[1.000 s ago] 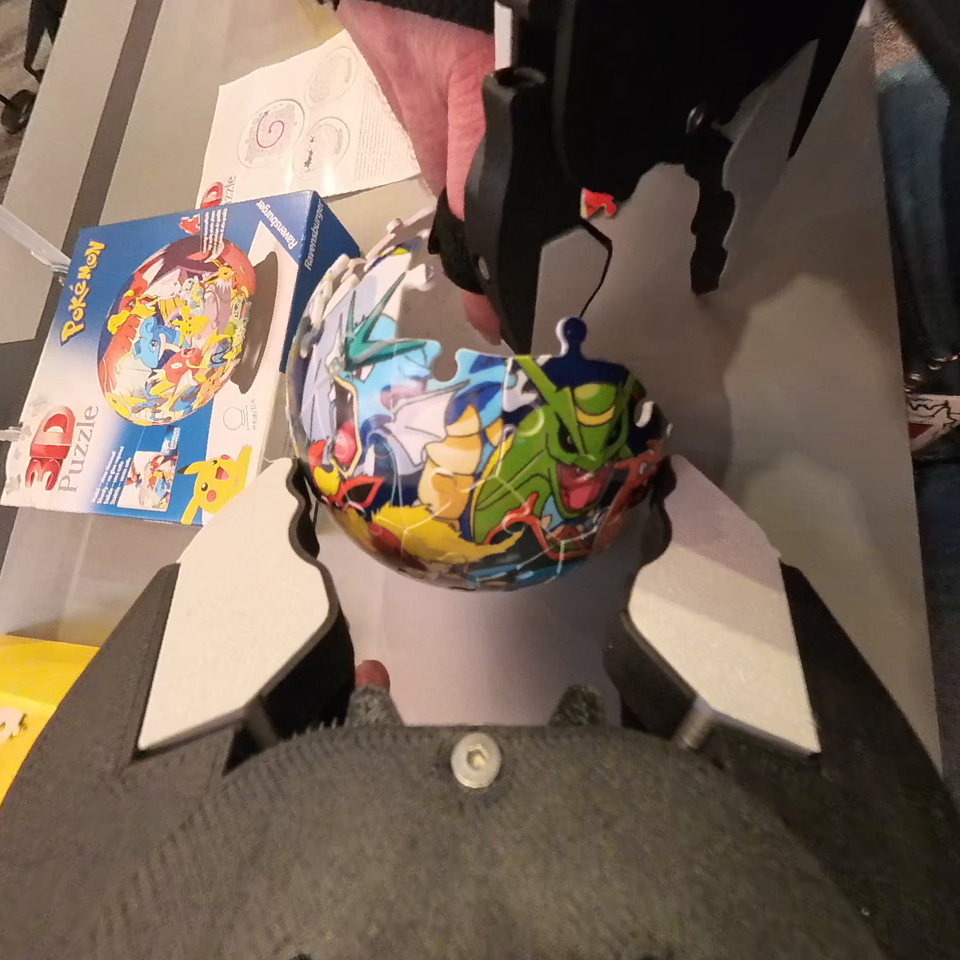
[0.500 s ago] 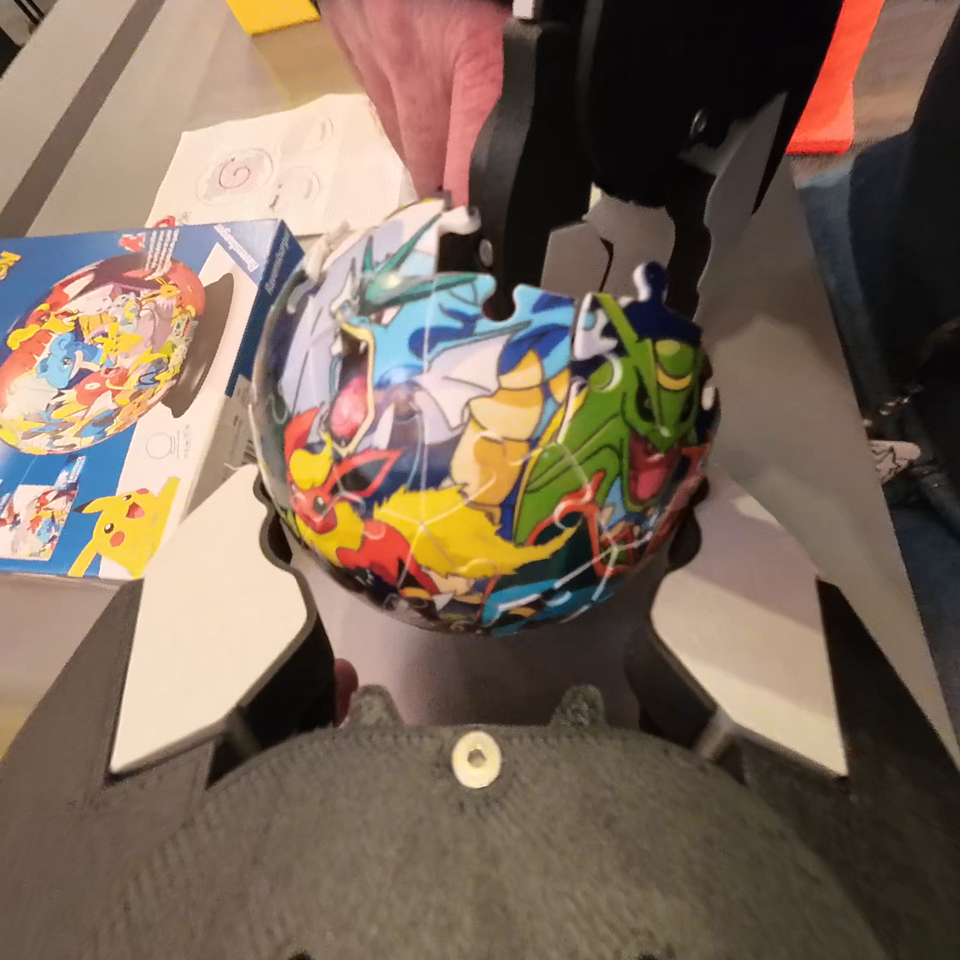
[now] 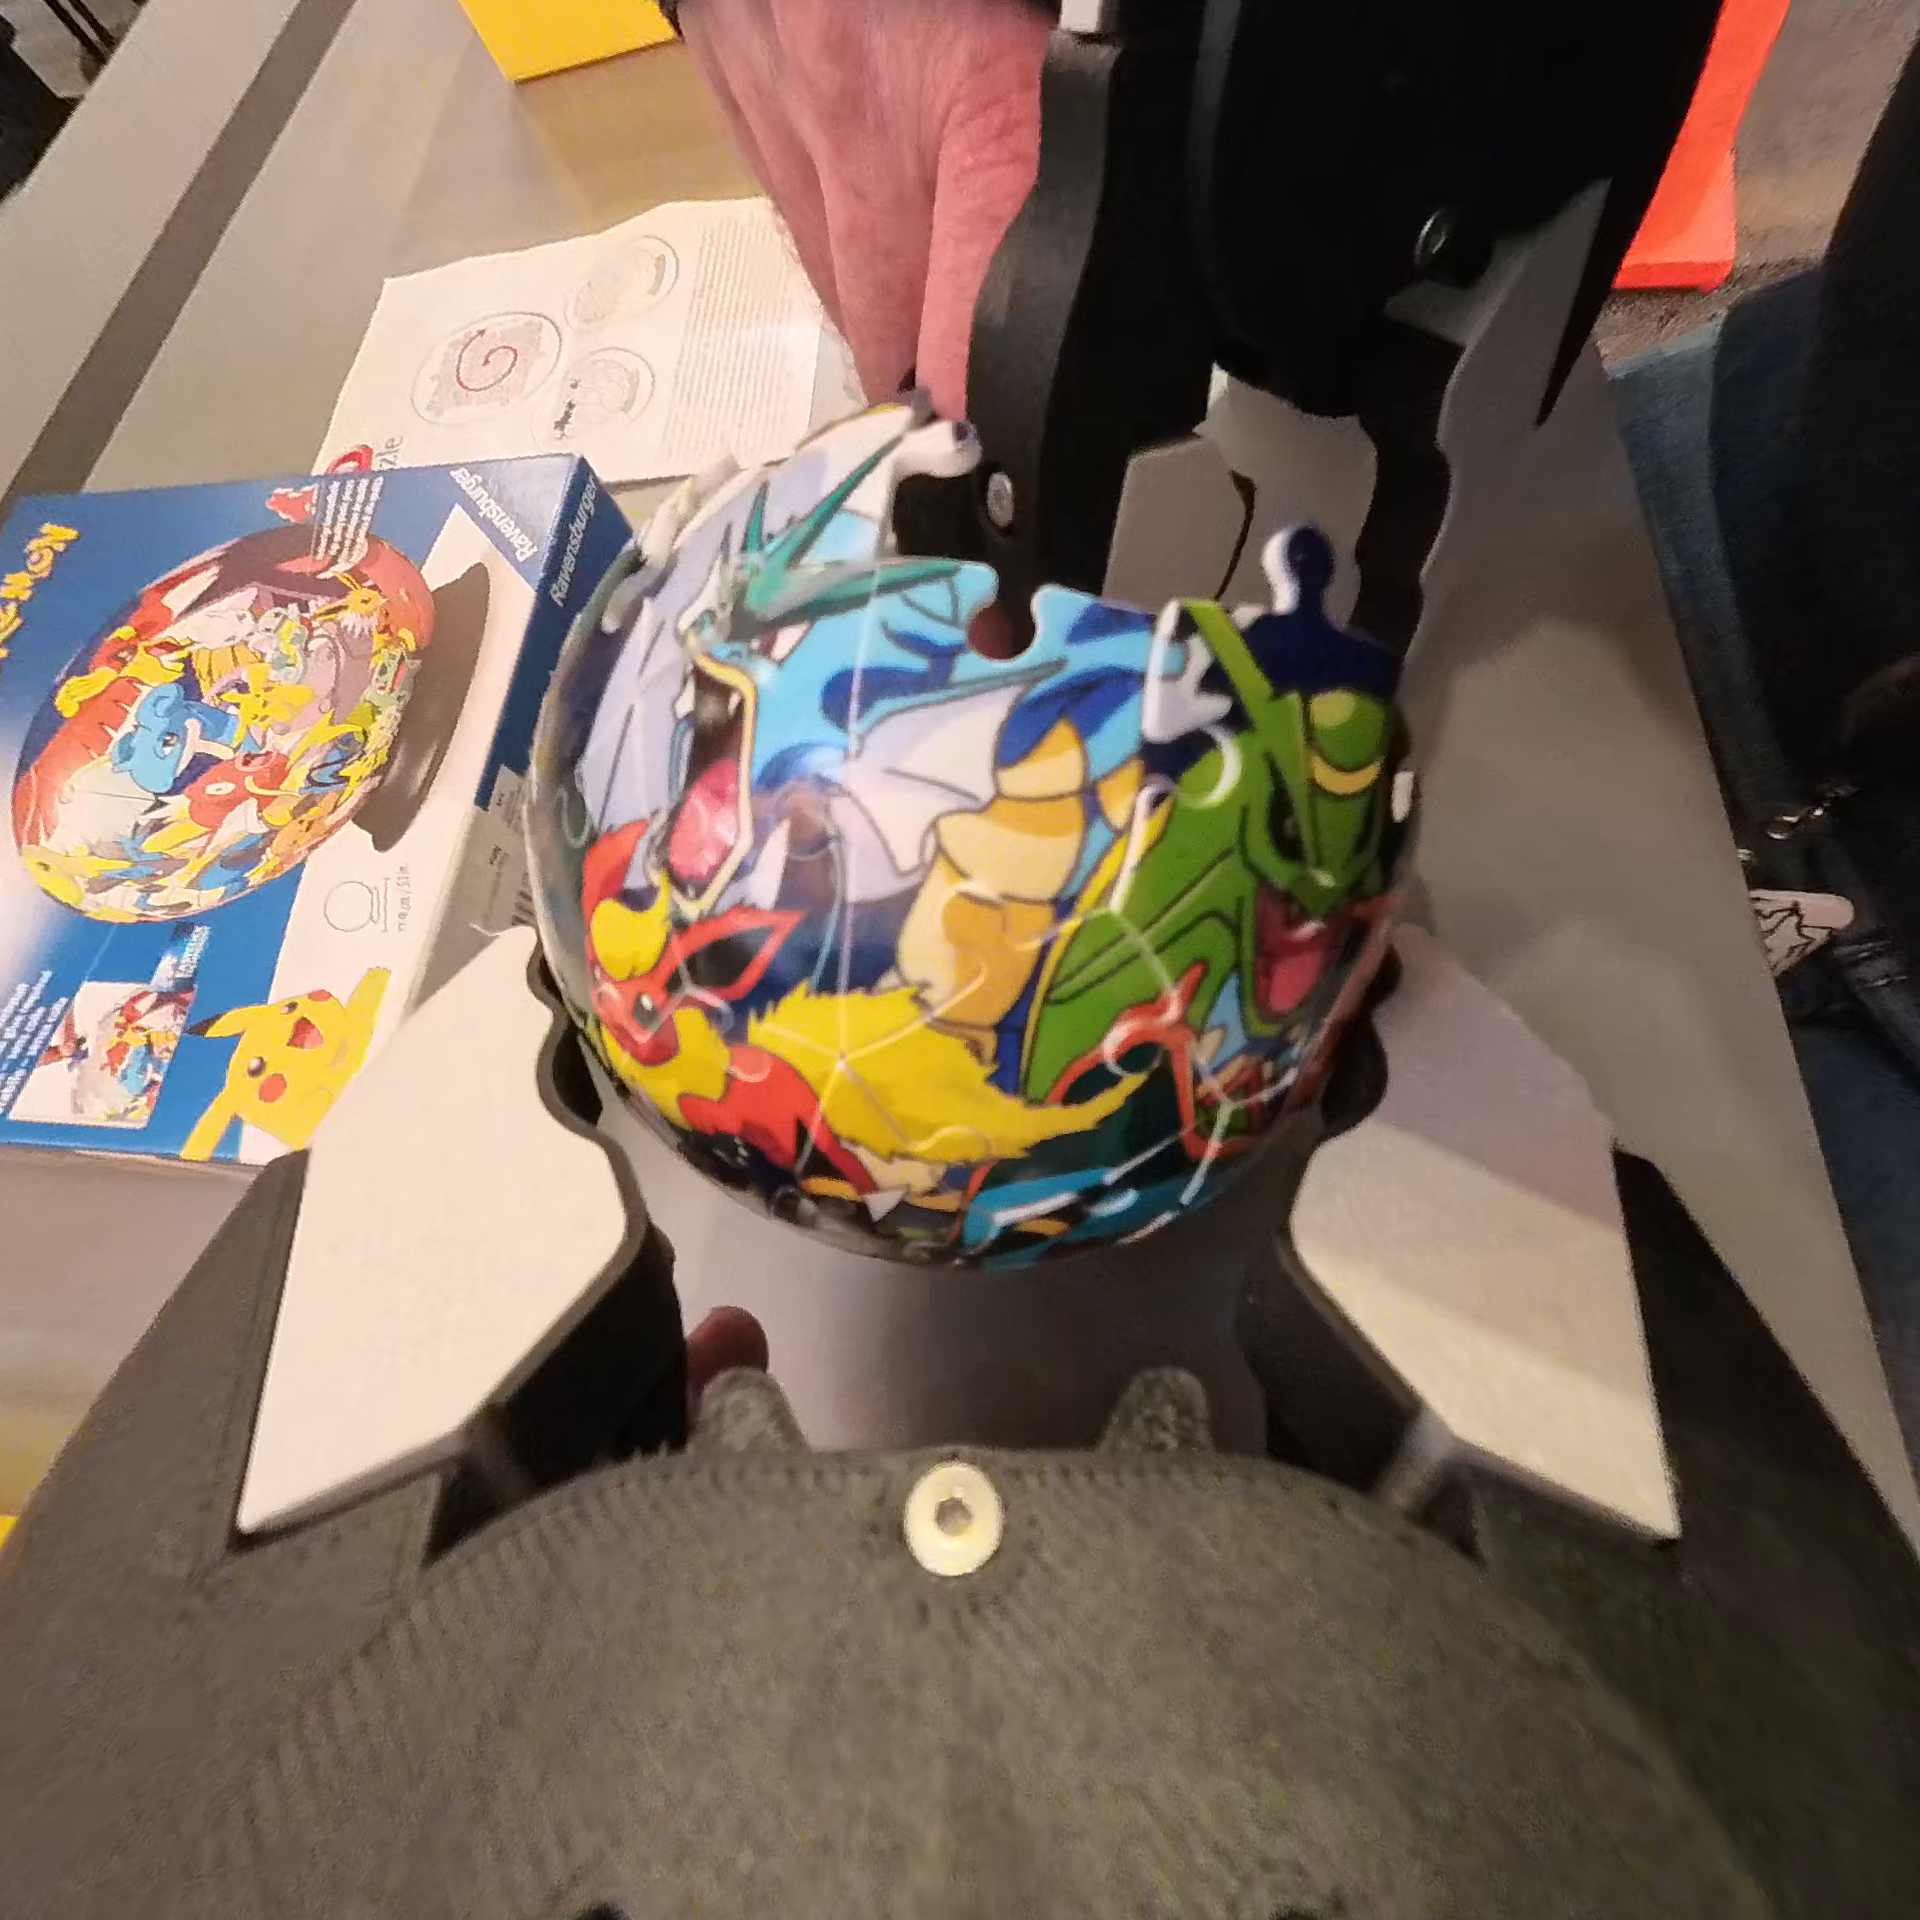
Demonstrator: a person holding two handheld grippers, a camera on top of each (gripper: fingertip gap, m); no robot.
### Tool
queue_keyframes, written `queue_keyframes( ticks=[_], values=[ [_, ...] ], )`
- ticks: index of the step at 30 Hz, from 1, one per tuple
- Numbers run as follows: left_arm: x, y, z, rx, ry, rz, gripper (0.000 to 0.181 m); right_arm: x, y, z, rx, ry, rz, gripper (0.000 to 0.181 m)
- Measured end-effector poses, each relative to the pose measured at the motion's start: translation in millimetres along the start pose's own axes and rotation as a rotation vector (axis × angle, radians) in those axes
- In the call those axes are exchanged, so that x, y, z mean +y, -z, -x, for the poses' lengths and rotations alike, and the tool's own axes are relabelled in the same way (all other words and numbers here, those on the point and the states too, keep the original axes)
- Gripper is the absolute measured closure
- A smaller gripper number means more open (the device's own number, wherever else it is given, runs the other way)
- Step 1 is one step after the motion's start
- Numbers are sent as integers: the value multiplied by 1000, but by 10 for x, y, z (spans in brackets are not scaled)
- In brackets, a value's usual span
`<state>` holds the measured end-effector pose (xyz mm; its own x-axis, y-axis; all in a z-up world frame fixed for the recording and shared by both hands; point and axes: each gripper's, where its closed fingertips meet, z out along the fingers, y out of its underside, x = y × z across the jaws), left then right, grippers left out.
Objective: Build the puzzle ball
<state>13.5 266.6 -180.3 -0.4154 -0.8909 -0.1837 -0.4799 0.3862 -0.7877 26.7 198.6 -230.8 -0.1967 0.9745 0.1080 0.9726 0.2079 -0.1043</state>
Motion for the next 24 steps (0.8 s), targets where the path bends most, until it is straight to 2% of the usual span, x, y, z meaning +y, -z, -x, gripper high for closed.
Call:
queue_keyframes(
  ticks=[6,11,19,24],
  values=[
    [11,85,45,-17,-23,56,46,-52,88,-83,39,-19,-34,91],
    [79,162,80,-31,-47,126,46,-113,69,-122,69,-42,-61,72],
    [154,163,86,-24,-35,143,65,-94,189,-77,84,-145,-143,78],
    [230,128,48,-7,2,161,59,-95,208,40,98,-189,-198,80]
  ],
)
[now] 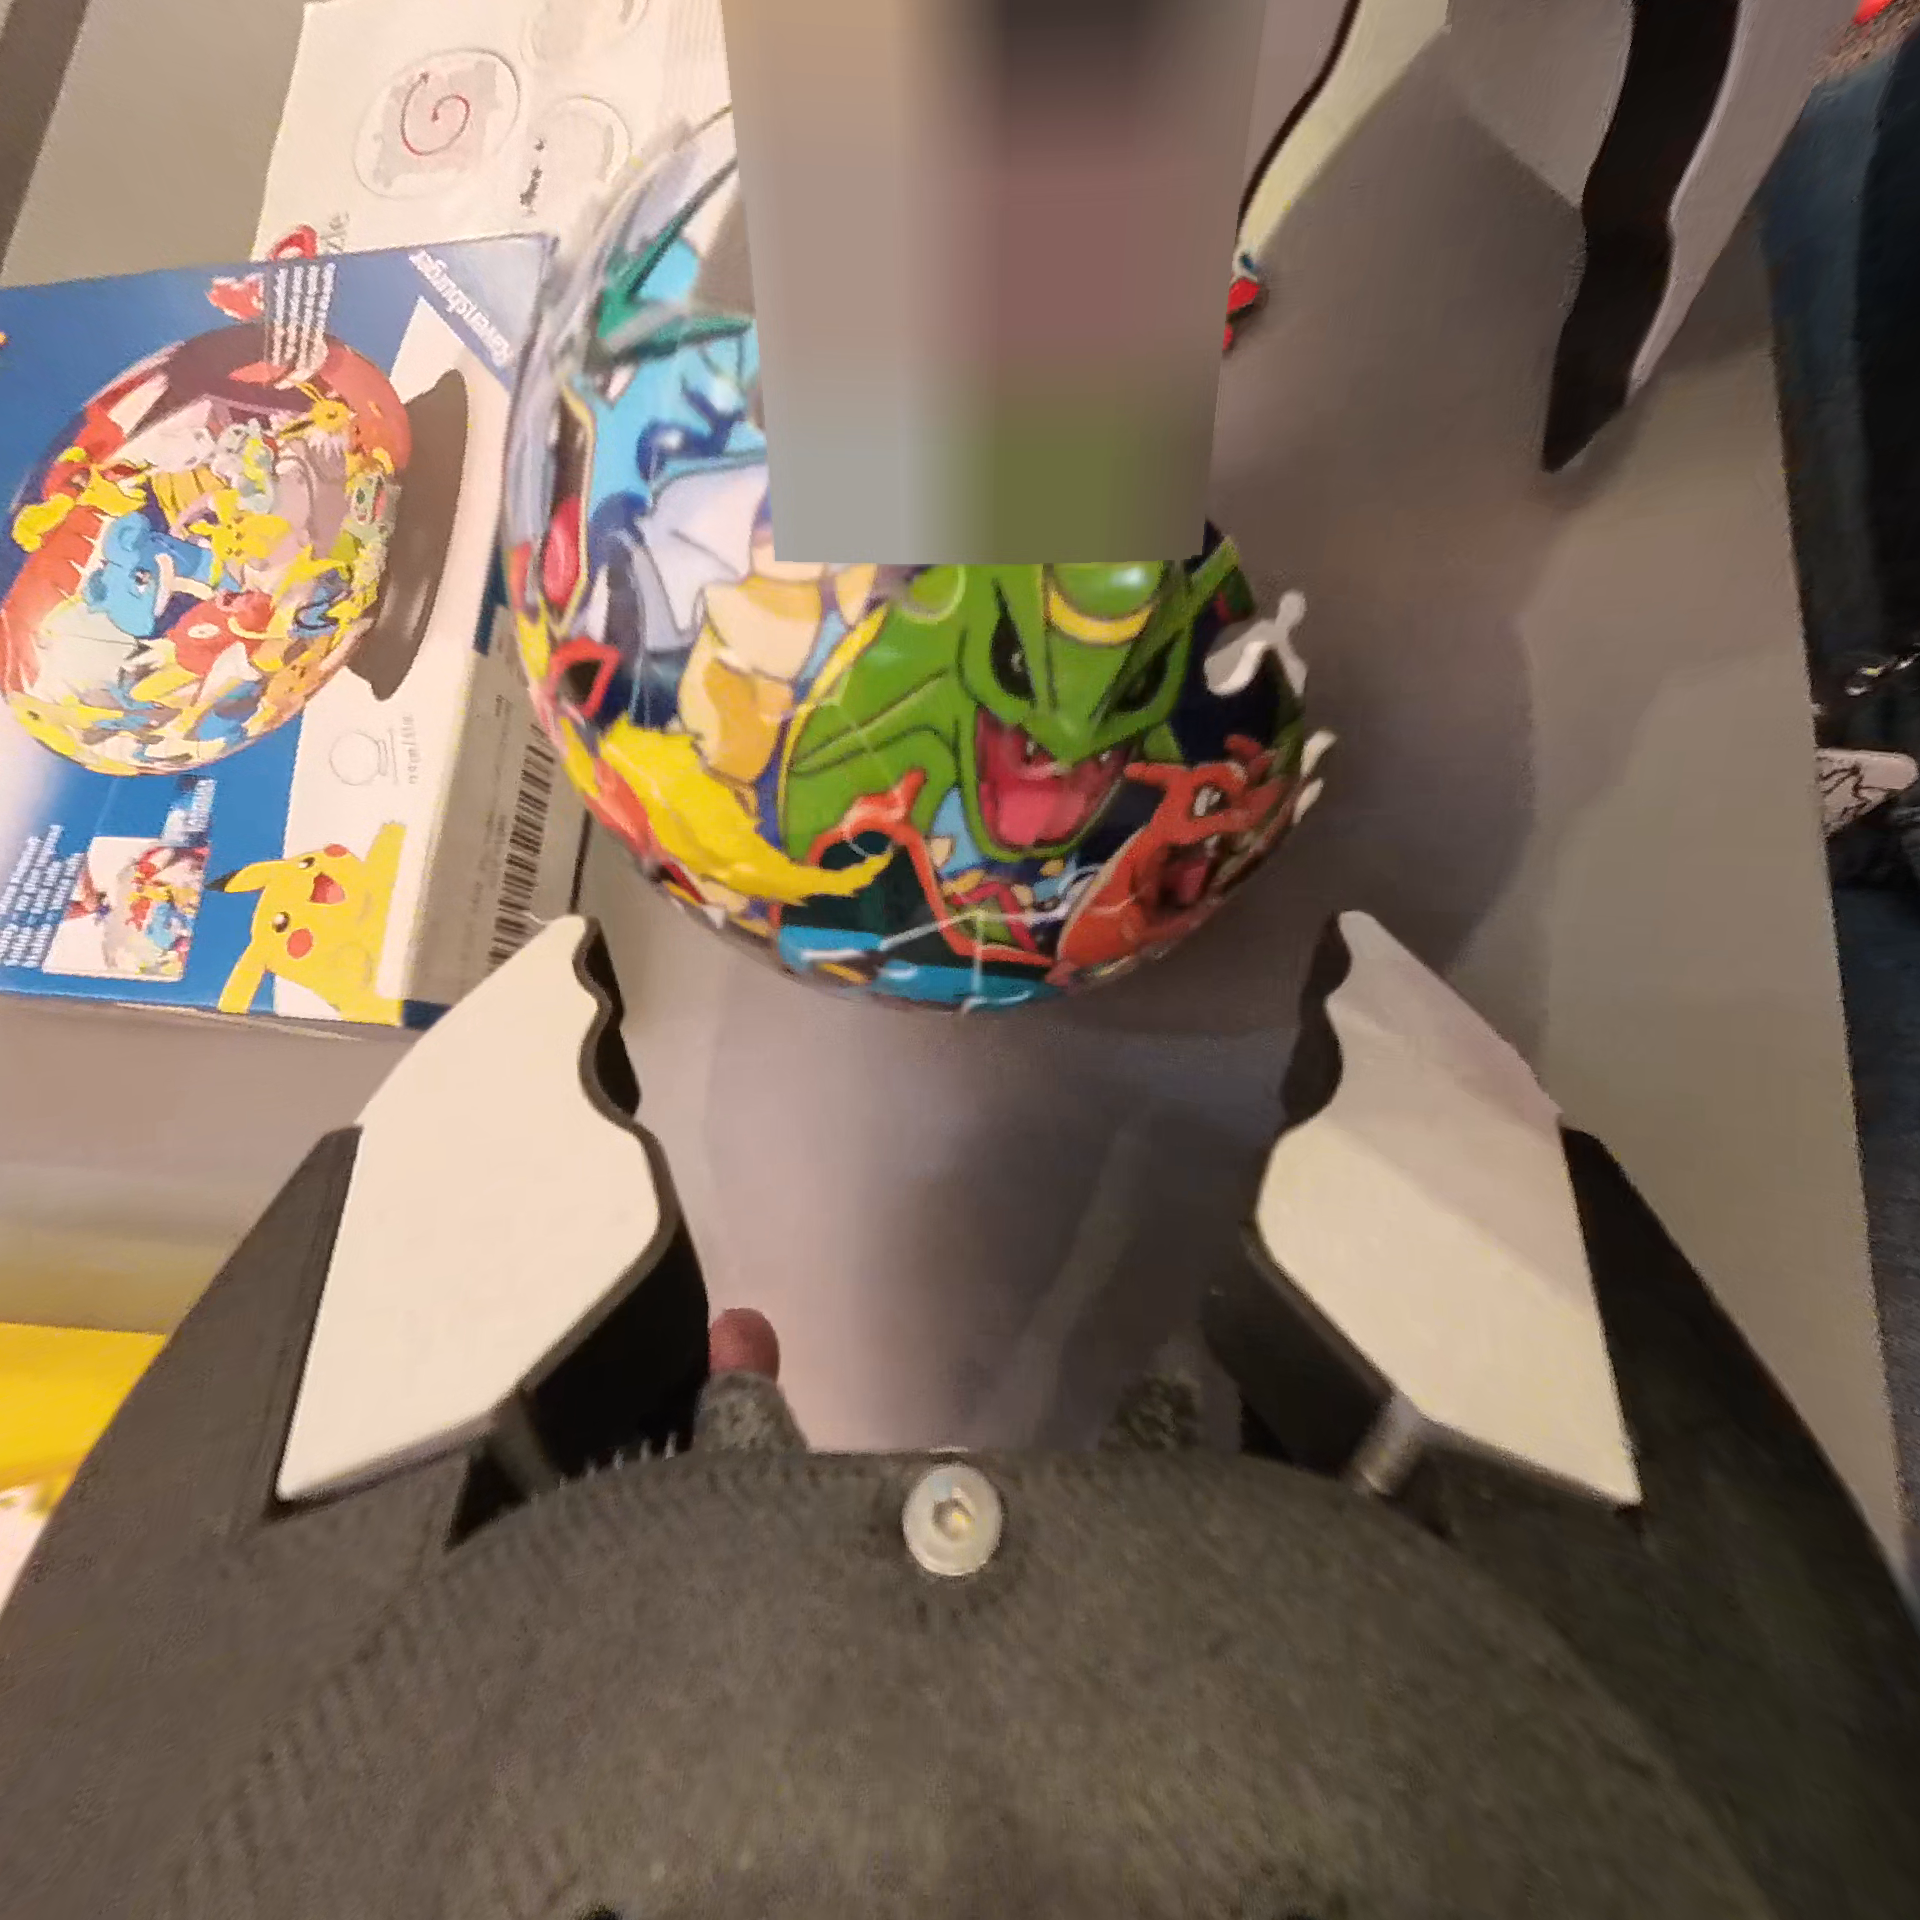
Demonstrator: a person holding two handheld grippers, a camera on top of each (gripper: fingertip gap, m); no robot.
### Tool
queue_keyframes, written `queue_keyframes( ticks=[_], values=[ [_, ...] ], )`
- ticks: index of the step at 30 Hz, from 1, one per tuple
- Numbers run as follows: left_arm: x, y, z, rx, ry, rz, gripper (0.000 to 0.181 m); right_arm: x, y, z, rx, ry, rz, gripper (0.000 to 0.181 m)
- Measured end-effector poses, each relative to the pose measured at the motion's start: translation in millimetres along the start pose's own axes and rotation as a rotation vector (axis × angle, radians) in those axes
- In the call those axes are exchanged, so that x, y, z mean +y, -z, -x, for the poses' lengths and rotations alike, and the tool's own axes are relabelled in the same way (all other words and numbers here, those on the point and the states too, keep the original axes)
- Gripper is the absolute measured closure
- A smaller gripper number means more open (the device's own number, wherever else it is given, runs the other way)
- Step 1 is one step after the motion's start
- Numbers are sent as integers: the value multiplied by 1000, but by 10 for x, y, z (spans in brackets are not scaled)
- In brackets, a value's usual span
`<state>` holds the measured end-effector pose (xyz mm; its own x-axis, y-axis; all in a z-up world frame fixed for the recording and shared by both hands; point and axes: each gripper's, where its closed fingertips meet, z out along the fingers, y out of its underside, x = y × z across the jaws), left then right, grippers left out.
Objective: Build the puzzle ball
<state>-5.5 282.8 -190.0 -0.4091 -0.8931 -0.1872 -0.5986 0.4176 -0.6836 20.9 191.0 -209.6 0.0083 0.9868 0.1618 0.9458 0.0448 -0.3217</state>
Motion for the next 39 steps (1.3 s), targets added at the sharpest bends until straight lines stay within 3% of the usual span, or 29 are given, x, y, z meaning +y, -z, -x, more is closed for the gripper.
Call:
queue_keyframes(
  ticks=[6,10,16,22,26,28,39],
  values=[
    [-184,80,-28,-26,152,-74,46,-33,33,49,42,-28,-47,76],
    [-281,51,8,-75,165,-83,37,-58,88,41,64,-33,-91,82],
    [-382,-86,12,-65,271,-156,44,-98,225,53,95,-39,-148,84],
    [-479,131,139,-240,443,-212,66,-122,586,29,172,-143,-269,88],
    [-468,234,134,-401,538,-174,77,-103,752,35,219,-248,-354,94],
    [-480,269,128,-473,580,-163,96,-58,779,38,241,-290,-372,95],
    [-268,272,205,-761,489,94,134,50,740,116,299,-367,-419,98]
  ],
)
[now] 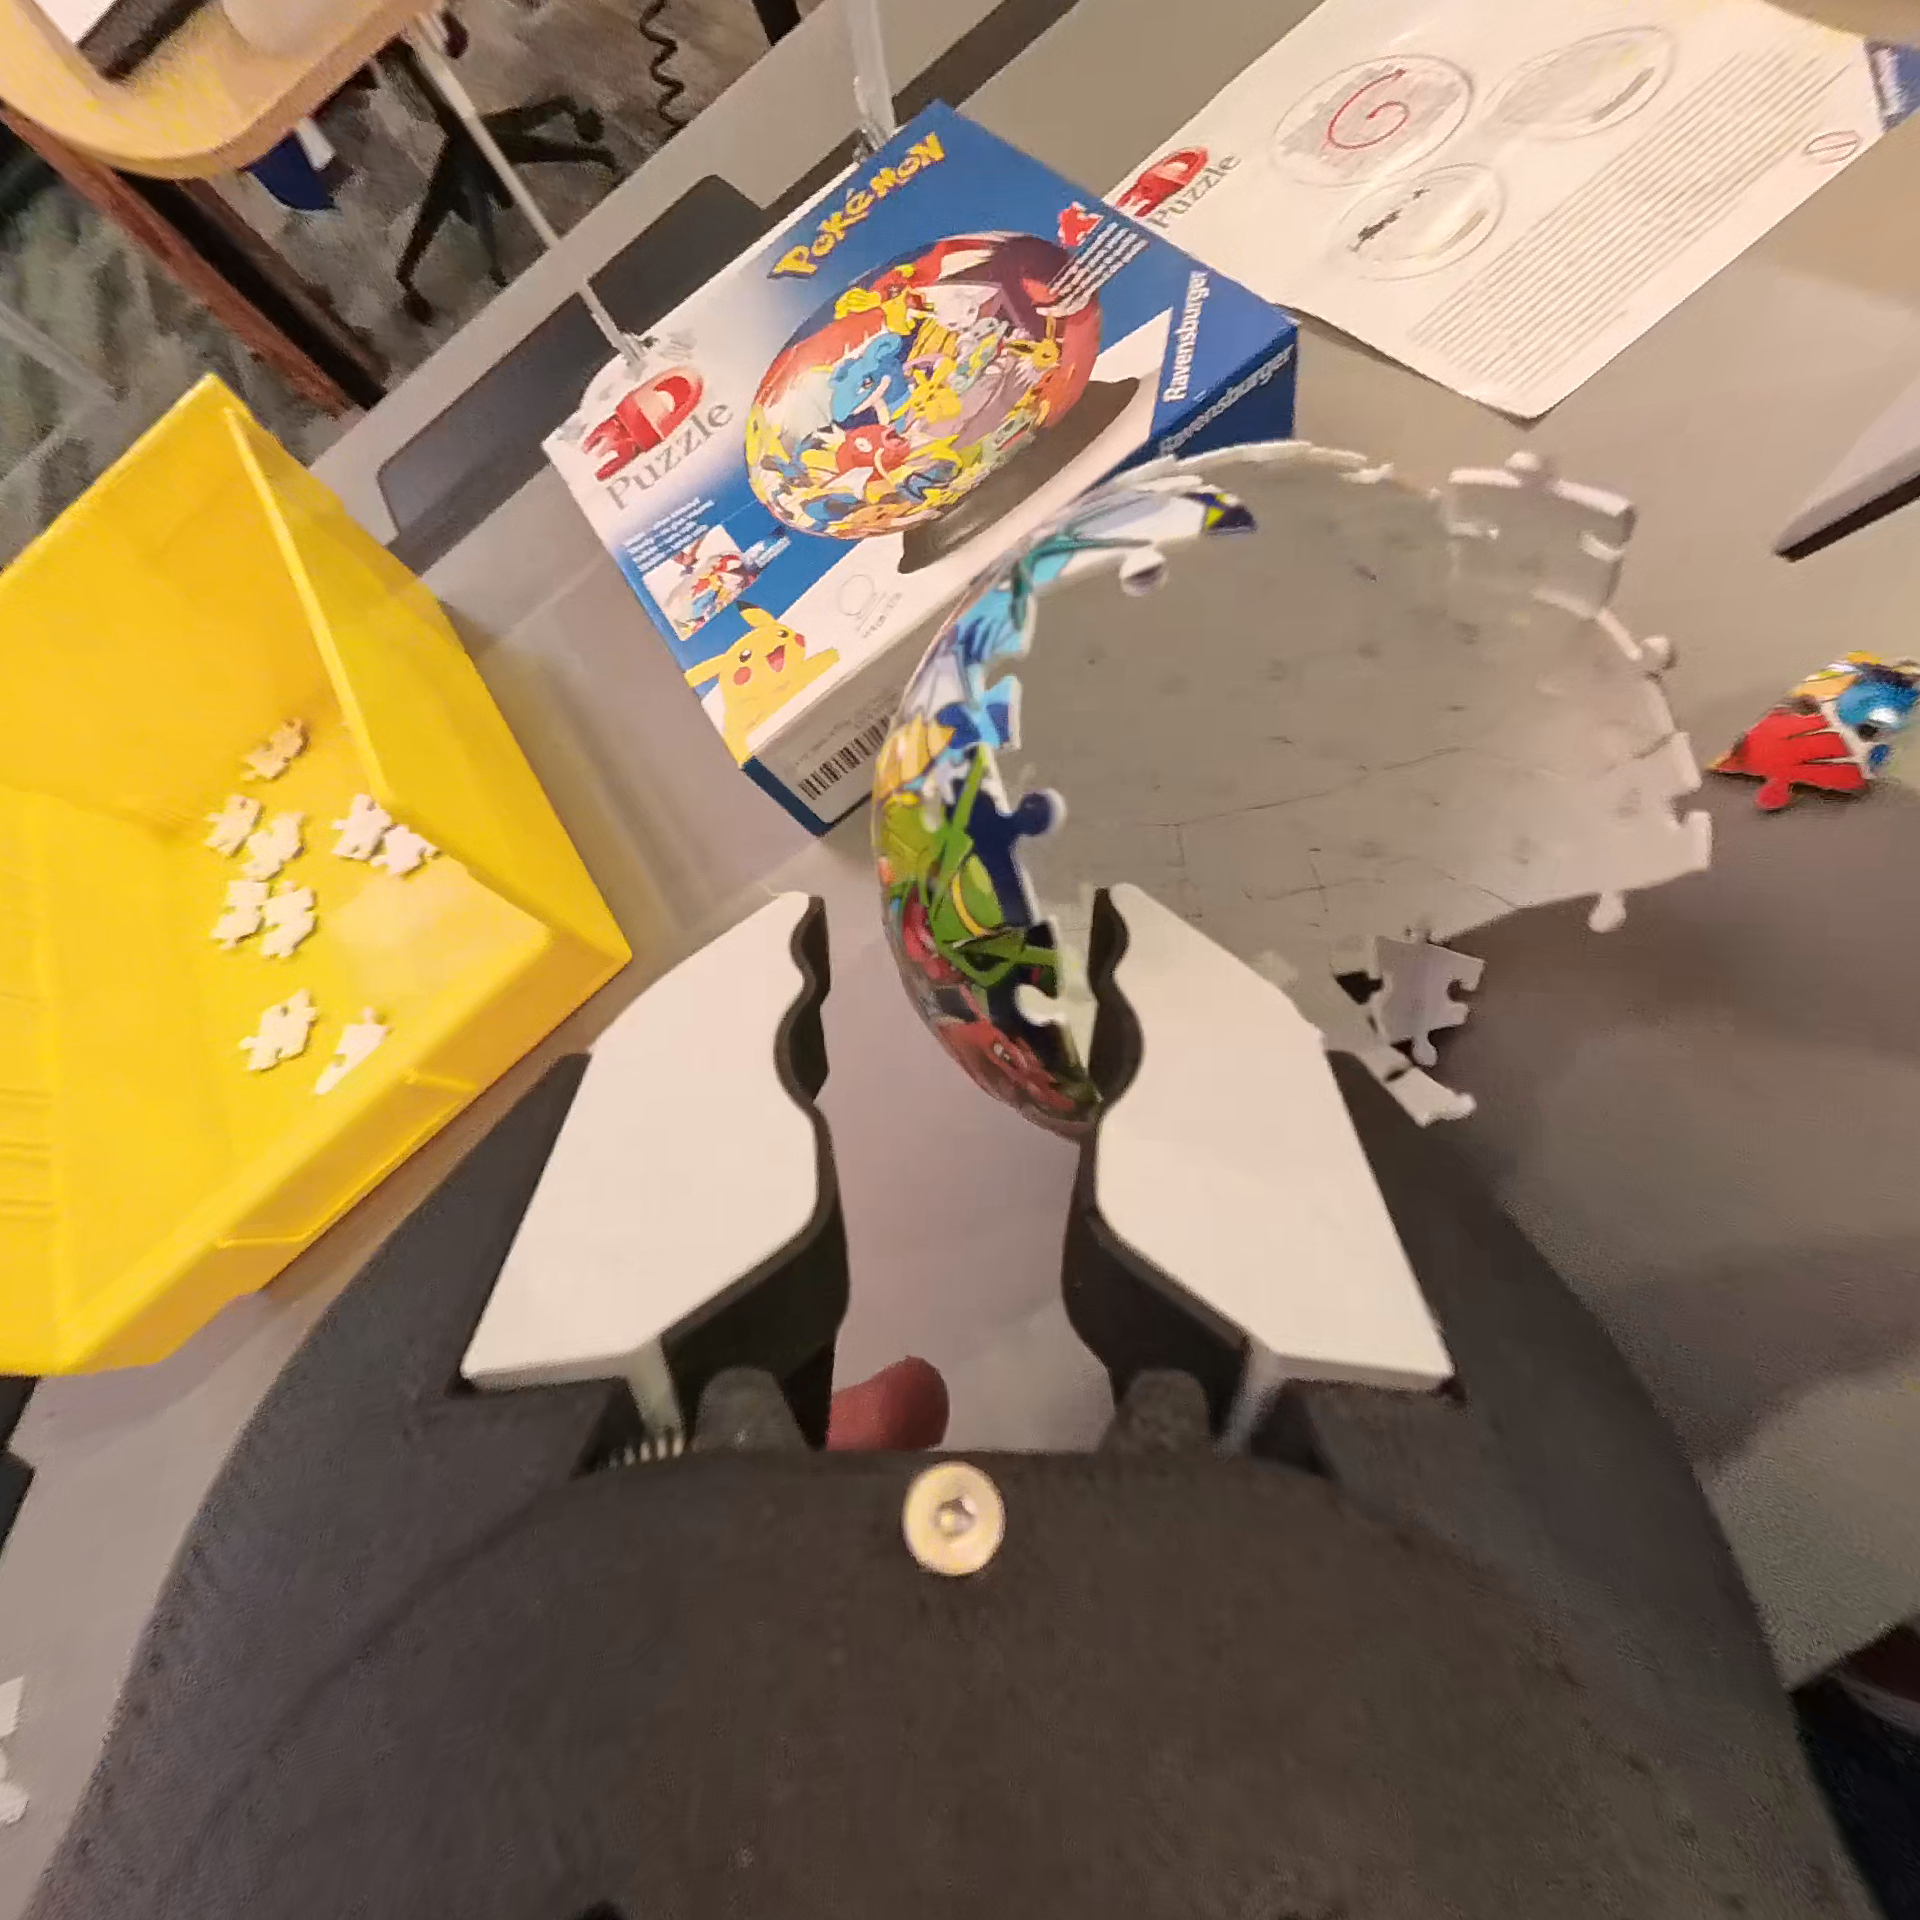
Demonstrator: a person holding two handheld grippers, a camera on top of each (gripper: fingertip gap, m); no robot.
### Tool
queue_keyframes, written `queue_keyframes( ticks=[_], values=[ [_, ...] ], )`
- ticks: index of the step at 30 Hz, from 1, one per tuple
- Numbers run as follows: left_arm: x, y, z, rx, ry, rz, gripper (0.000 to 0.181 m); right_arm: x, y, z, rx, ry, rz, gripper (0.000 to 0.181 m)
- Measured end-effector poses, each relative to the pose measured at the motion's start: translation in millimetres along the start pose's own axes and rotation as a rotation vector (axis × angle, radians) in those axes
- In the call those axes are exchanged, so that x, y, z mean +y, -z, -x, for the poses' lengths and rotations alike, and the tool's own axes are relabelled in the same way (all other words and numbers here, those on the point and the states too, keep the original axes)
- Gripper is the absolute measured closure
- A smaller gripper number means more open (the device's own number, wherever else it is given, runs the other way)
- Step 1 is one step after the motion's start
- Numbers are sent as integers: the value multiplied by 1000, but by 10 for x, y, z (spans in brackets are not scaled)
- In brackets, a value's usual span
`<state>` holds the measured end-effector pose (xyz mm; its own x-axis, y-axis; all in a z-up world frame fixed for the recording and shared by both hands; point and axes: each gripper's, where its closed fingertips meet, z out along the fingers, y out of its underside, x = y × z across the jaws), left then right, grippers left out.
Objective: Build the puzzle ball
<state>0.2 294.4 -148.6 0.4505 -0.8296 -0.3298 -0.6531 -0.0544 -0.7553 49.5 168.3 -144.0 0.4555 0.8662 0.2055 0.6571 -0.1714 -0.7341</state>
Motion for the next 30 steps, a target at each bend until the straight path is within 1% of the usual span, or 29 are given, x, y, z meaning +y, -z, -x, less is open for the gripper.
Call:
queue_keyframes(
  ticks=[3,6,9,12,18,23,30],
  values=[
    [15,-32,56,-51,1,12,143,41,1,30,3,-1,4,99],
    [29,-57,108,-100,-38,16,154,55,7,59,2,-12,-1,99],
    [54,-84,127,-123,-34,17,168,87,13,75,4,-24,-2,100],
    [64,-109,157,-163,-61,12,176,119,6,96,-2,-41,-4,99],
    [61,-148,225,-196,-63,-12,177,180,3,33,5,-104,-10,99],
    [17,-164,312,-226,-60,-64,178,229,-65,-157,14,-246,-32,99],
    [-107,-203,471,-276,-89,-136,179,201,-167,-397,18,-324,-43,97]
  ],
)
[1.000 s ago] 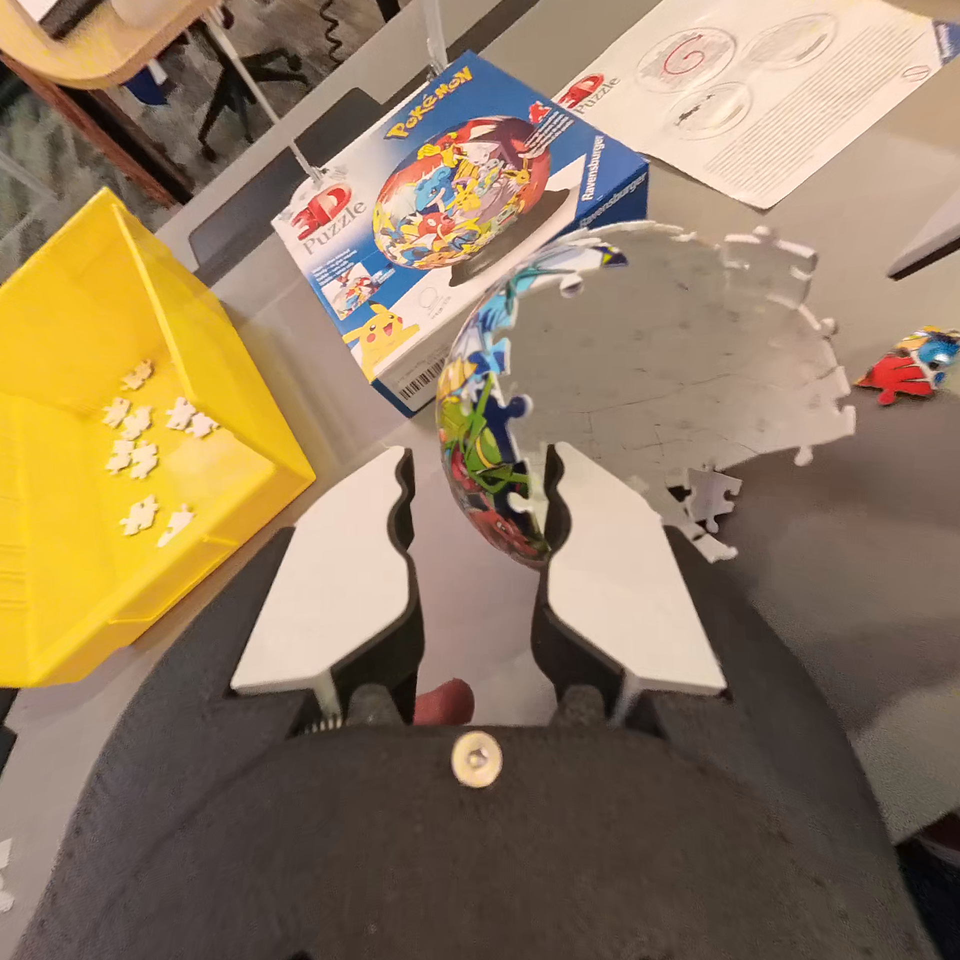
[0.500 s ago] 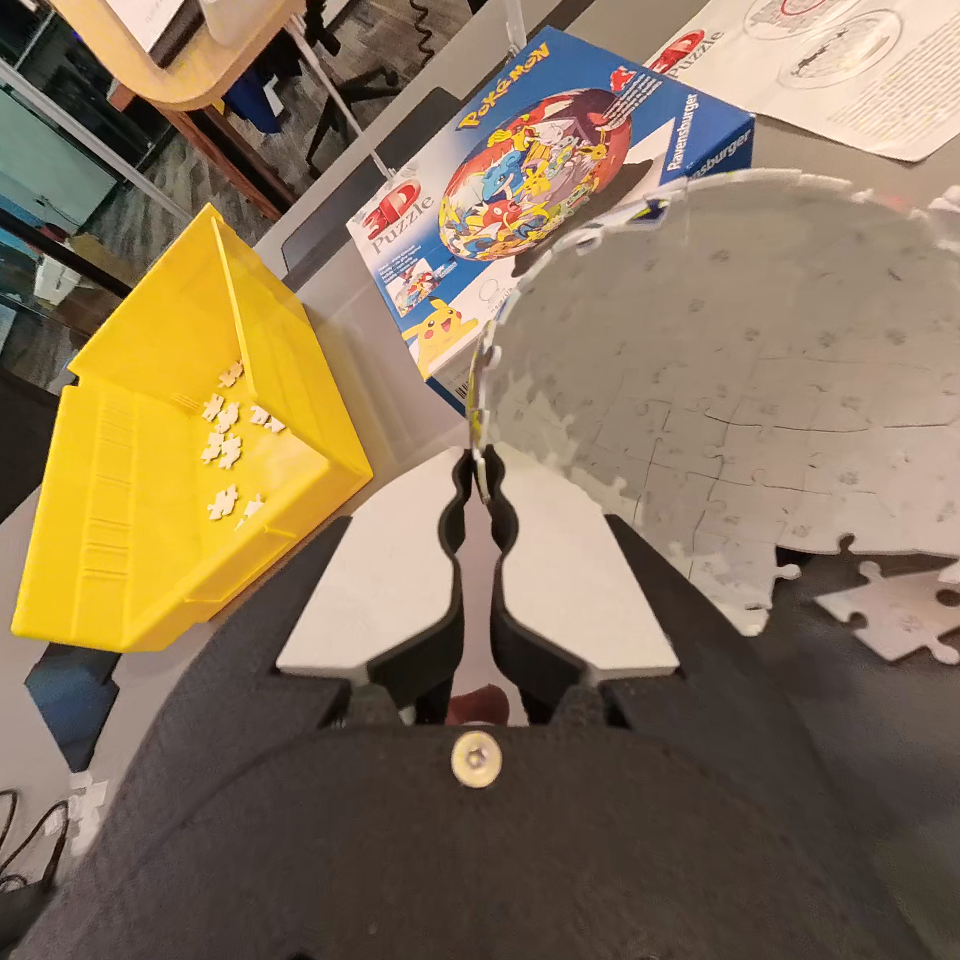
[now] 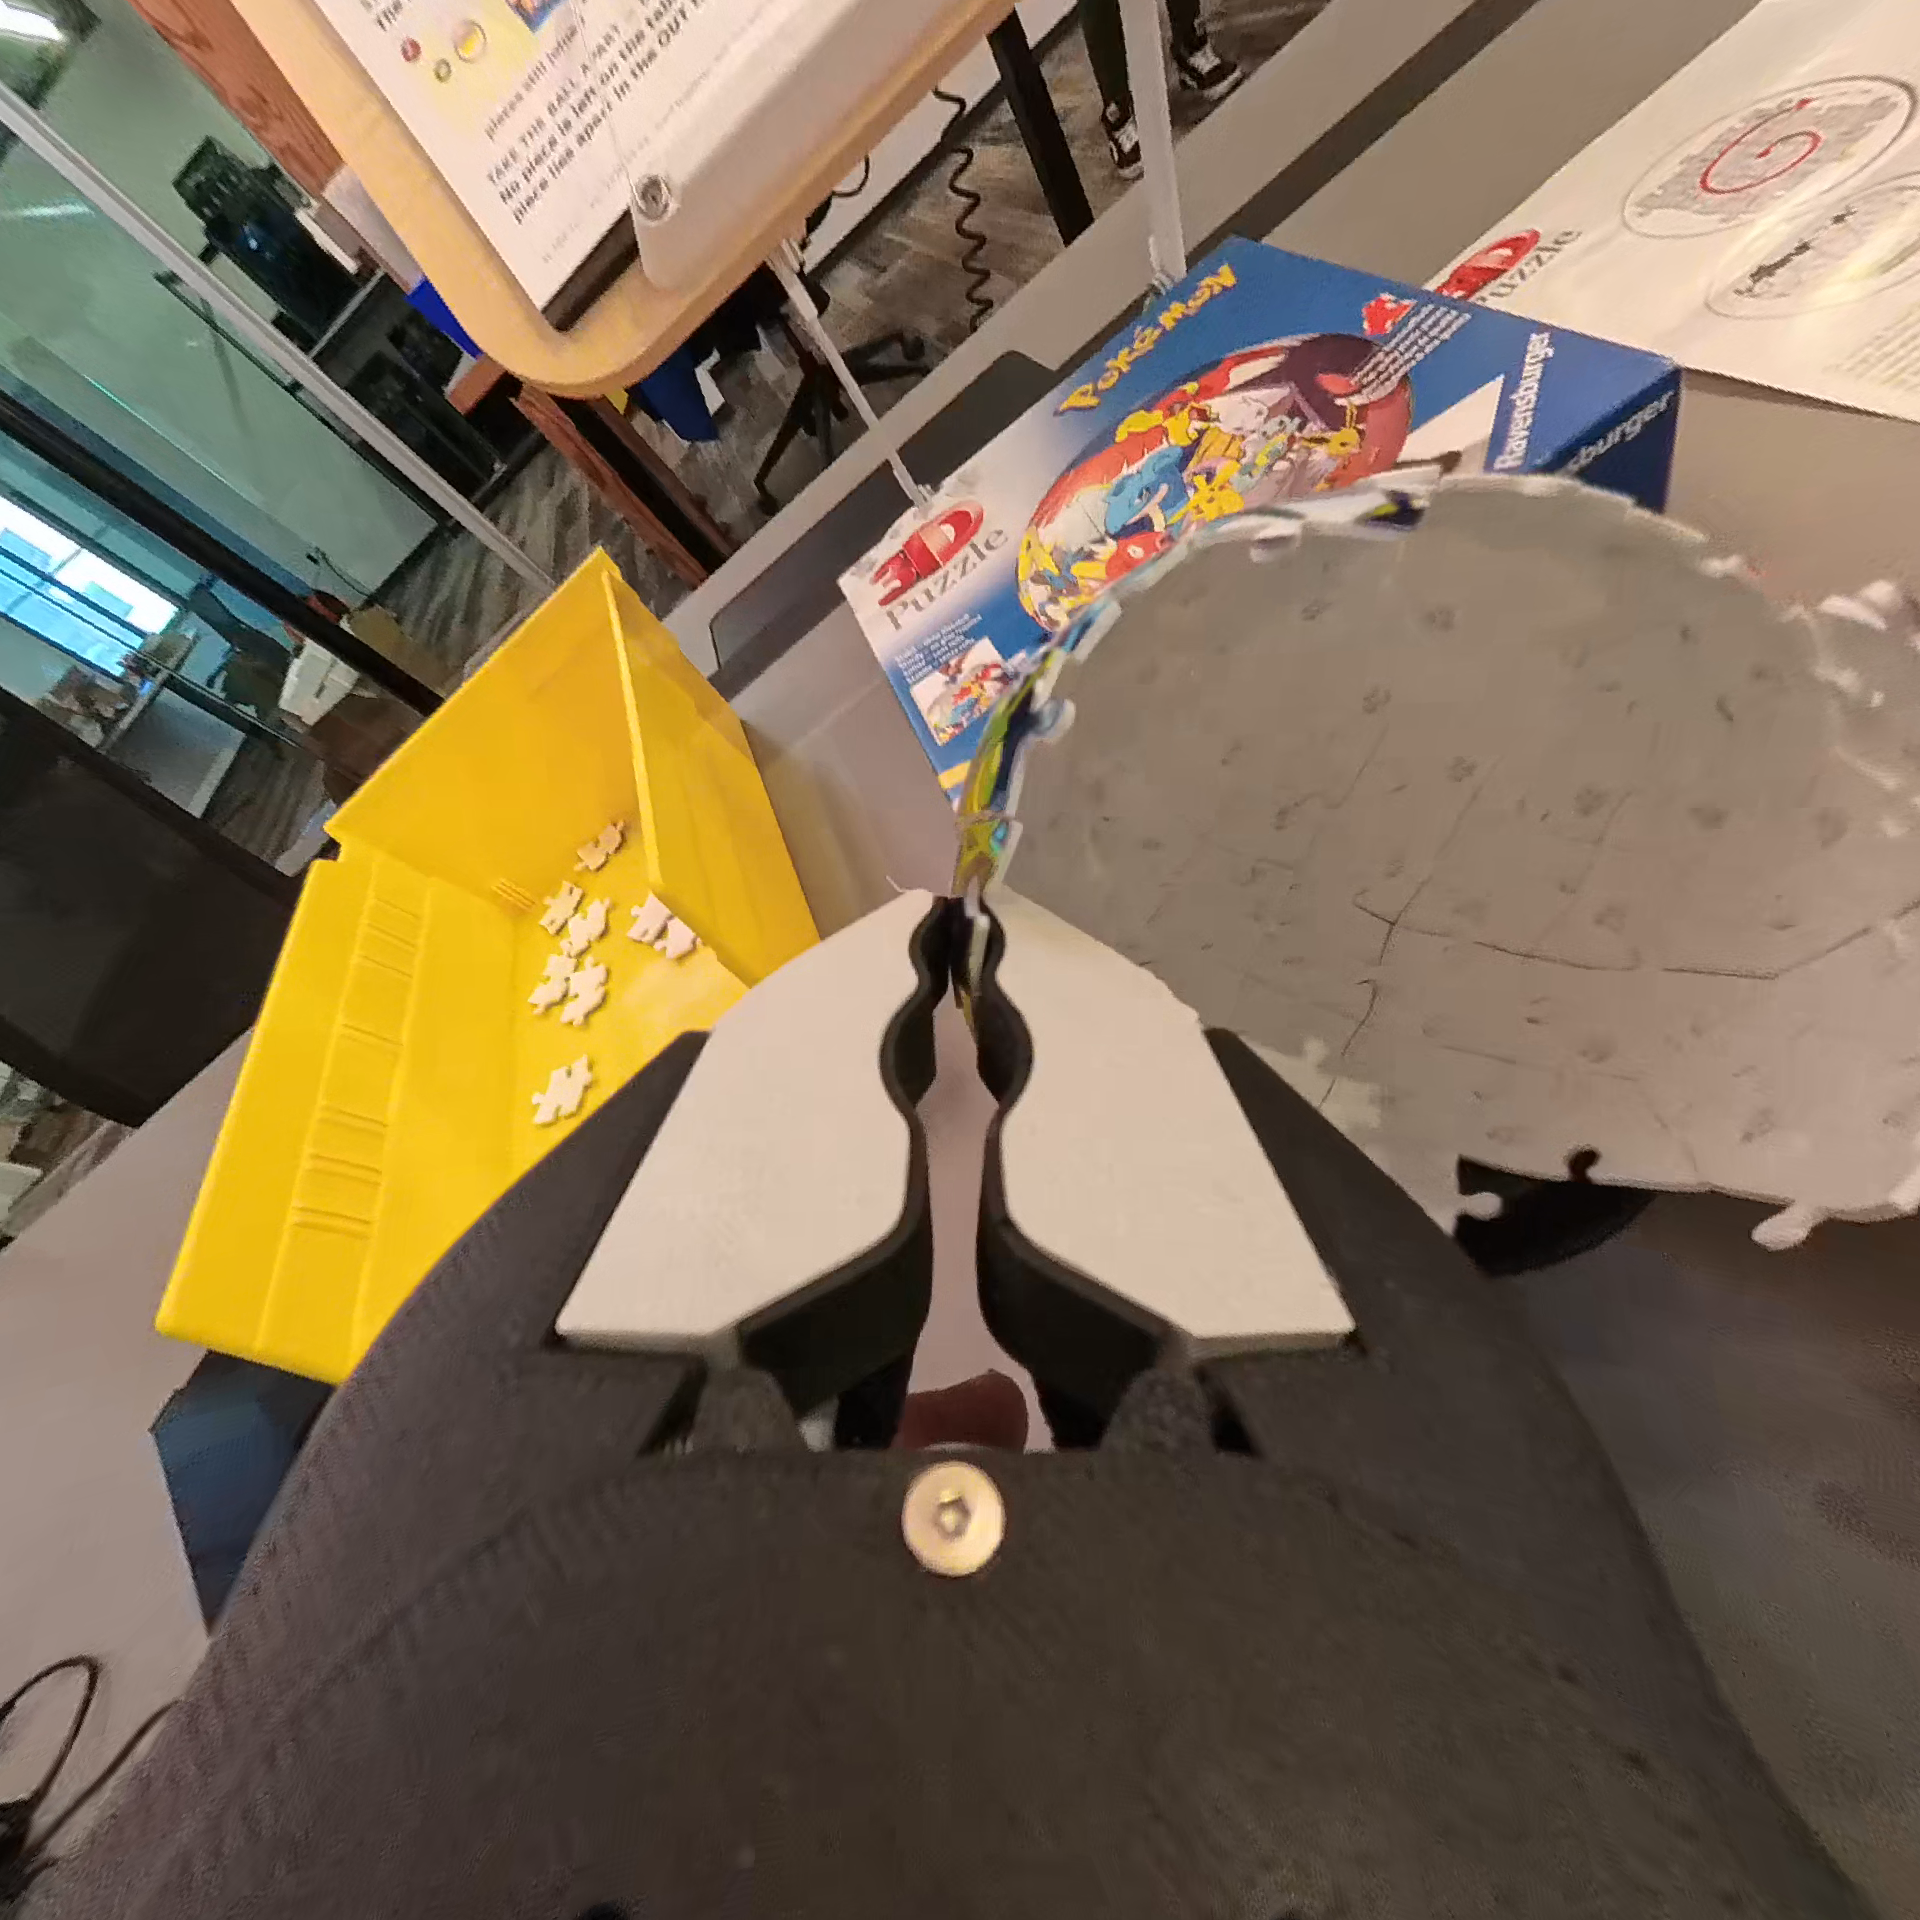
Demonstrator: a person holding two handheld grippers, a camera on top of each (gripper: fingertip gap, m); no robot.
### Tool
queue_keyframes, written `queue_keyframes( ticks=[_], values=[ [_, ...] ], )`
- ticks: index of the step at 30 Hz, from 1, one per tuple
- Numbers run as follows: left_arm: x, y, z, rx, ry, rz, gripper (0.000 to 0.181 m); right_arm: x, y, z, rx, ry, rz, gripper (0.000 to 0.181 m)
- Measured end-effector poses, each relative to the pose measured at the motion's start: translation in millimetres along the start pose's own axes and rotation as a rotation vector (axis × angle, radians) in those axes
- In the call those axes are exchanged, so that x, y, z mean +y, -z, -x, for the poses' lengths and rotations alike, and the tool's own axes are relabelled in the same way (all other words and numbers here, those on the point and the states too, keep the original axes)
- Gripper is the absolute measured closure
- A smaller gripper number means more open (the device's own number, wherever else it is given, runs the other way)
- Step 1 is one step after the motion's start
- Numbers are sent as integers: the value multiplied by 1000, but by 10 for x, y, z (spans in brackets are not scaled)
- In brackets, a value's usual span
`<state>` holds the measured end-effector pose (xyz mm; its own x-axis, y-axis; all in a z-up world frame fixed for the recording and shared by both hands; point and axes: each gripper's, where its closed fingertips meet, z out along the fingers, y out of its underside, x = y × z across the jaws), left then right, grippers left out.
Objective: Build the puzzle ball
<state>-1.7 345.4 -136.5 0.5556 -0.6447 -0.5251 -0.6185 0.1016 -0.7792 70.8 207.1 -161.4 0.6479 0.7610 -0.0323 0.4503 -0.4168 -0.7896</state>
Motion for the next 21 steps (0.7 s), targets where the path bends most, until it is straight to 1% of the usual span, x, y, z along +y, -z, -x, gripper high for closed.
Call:
queue_keyframes(
  ticks=[6,9,15,21],
  values=[
    [-76,-69,85,-22,-3,-42,179,-91,-64,-204,-15,-90,-22,94],
    [-102,-106,93,-26,-19,-65,179,-119,-102,-281,-10,-100,-15,93],
    [-120,-154,137,-42,-12,-87,179,-94,-261,-308,-25,-133,20,90],
    [-145,-164,190,-67,-13,-119,179,-116,-359,-309,-31,-140,27,90]
  ],
)
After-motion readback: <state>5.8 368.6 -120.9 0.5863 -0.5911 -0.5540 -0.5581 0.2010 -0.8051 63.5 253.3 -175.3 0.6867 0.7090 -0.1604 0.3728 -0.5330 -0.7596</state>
